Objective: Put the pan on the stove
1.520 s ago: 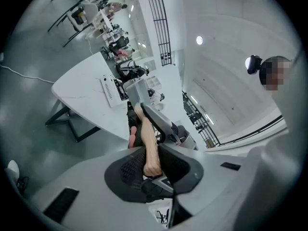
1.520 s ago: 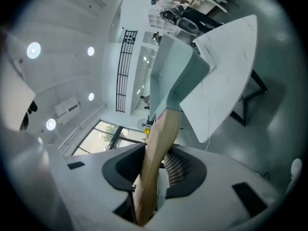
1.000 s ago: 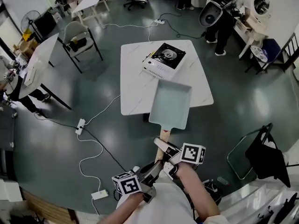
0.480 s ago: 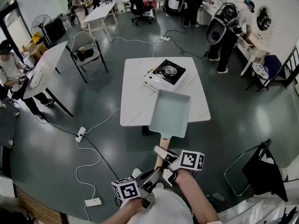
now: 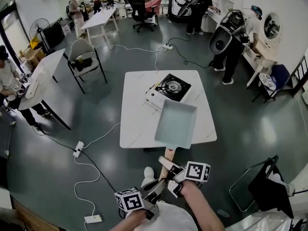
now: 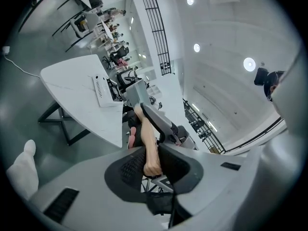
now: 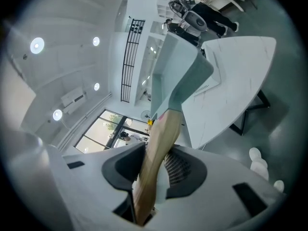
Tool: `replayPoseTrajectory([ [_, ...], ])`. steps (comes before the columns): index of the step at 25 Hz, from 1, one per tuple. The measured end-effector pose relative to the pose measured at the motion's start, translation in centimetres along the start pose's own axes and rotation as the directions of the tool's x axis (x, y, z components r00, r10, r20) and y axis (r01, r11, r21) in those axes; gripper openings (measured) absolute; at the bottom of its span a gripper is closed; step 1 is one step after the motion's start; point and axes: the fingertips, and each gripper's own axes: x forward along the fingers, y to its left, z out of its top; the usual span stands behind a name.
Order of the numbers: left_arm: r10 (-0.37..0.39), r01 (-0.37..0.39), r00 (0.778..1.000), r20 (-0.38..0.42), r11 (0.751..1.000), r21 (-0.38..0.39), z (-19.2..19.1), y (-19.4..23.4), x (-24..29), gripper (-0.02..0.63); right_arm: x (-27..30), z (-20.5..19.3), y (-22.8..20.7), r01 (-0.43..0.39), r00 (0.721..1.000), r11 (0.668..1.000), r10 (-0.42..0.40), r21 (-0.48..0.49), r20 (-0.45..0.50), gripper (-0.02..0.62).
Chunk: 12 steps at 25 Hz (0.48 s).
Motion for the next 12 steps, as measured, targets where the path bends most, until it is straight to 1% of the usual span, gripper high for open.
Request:
replayPoseTrajectory([
  [6,-0.009,0.009,0.999,-0.046,1.000,-0.005,7.1,2.5,4.6,0.080,5.2,7.1,-1.2,0.023,1.000,1.000,-0.023,0.002,0.021,0.126],
  [12,-0.024,0.024,0.994,-0.103,1.000,-0.008,13.9,5.3,9.0,0.080,10.3,13.8,-2.5,0.030,0.998,0.999,-0.031,0.018,0.061,0.126],
])
